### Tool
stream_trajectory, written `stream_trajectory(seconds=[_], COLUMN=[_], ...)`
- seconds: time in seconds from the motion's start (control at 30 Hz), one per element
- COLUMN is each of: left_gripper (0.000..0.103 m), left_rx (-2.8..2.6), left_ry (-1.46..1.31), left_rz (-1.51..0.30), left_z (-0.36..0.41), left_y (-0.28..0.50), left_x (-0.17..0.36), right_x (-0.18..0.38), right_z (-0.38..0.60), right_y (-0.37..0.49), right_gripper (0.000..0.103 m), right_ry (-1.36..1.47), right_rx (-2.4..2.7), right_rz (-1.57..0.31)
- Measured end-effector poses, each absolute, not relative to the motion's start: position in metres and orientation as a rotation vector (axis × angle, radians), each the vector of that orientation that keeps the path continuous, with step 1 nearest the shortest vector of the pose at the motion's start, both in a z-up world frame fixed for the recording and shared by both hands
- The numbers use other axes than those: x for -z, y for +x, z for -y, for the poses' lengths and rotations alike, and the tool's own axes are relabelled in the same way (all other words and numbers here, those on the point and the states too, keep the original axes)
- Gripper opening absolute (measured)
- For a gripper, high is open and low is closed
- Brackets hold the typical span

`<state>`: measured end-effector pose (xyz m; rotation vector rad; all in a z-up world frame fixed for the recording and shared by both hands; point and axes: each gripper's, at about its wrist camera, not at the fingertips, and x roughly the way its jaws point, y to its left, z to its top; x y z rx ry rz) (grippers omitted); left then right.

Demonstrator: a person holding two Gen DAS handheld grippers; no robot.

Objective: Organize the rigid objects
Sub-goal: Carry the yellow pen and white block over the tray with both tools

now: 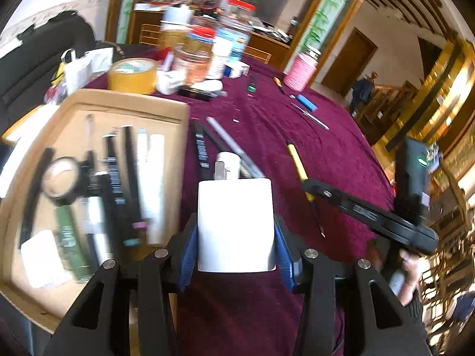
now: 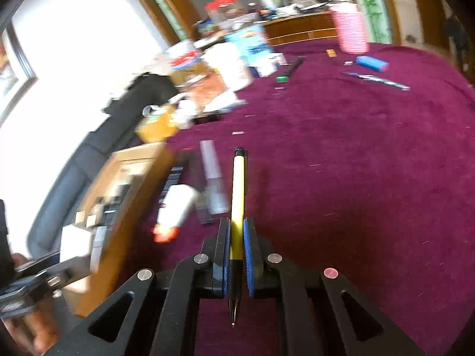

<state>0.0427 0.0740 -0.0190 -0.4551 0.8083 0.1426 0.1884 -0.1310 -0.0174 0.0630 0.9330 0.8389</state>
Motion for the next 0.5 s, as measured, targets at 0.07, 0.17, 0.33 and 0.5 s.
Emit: stream_trajectory(seconds=[0.07, 0.17, 0.33, 0.5], left_gripper=[0.045, 0.045, 0.045, 0.046], left_rx=[-0.155, -0.166, -0.289, -0.333], left_ry=[-0.498, -0.521, -0.502, -0.537], left_rz=[-0.798, -0.77, -0.747, -0.789], left_z=[-0.096, -0.123, -0.179, -0.223], left_y=[0.031, 0.02, 0.014, 0.029], left_x=[0.014, 0.005, -0.009, -0.003], right_x=[0.007, -0.008, -0.012, 0.002], right_z=[0.116, 0.078, 0.004, -0.042], right_y=[0.172, 0.144, 0.127, 0.141], right_gripper=[0.008, 0.008, 0.008, 0.008], right_ry=[0.066, 0.02, -0.077, -0.105], right_rx=[-0.888, -0.965, -1.036, -0.999], right_rz=[-0.939, -0.917, -0.923, -1.002])
